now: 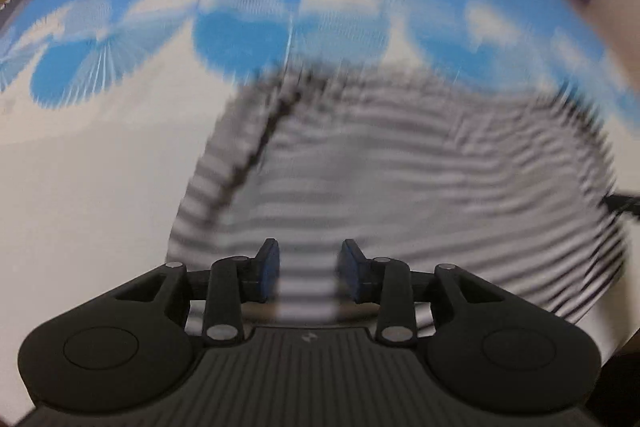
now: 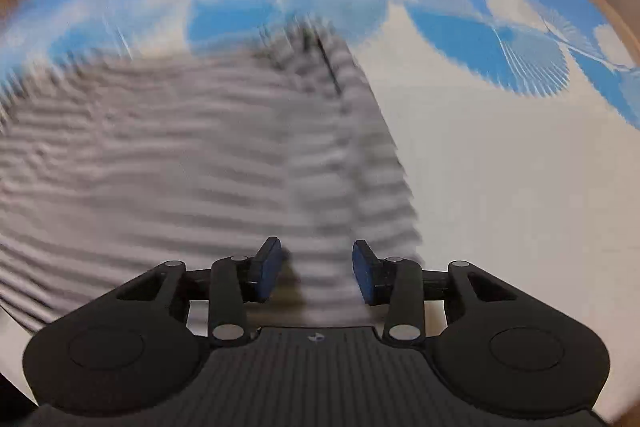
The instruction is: Fold small clothes
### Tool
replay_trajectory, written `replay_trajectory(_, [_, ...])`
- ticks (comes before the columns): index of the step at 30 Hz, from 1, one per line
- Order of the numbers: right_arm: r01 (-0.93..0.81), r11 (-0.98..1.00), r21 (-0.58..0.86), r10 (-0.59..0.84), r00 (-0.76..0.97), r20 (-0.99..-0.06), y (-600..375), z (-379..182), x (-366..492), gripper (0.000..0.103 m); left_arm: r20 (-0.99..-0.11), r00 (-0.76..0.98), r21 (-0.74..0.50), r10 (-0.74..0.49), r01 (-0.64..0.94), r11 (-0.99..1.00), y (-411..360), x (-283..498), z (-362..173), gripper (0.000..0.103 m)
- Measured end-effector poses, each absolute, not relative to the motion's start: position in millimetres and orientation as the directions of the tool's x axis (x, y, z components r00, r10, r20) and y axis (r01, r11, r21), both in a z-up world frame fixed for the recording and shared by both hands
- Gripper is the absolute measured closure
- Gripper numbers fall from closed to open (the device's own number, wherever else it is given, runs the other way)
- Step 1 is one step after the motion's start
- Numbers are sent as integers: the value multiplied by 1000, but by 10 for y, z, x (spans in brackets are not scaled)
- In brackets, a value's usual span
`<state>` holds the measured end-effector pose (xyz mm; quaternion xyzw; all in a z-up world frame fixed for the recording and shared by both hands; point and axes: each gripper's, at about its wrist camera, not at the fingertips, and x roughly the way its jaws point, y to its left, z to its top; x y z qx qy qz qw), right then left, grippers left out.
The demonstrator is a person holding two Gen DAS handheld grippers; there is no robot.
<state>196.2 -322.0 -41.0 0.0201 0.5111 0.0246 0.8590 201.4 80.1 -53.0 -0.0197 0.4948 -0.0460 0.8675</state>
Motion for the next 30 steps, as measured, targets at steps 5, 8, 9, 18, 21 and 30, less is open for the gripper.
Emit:
replay_trajectory(5, [-90, 979, 180, 199, 583, -788, -2951, -290, 2182, 62, -815, 559, -113, -153, 105, 988, 612, 2227, -446, 65])
replay_trajectory(8, [-123, 979, 161, 202, 526, -826, -2739, -433, 2340, 61, -829, 541, -75, -138, 138, 988, 544, 2515, -565, 65])
replay_trajectory(9, [-118, 984, 132, 173, 499, -849, -2697, -494, 2363, 61, -840, 528, -56, -121, 136, 989, 570, 2640, -678, 65])
replay_trajectory(18, [-165, 984, 68, 133, 423, -896, -2700, -669, 2504, 52, -858, 514, -23, -1, -37, 999, 1055, 3100, -1057, 66])
replay_trajectory(21, [-155, 984, 90, 148, 420, -896, -2750, -719, 2580, 52, -859, 512, -10, 3, -22, 1000, 1073, 3129, -1065, 66])
replay_trajectory(30, [-99, 987, 124, 157, 494, -855, -2905, -503, 2461, 52, -857, 515, 50, 35, 15, 999, 907, 2949, -947, 65])
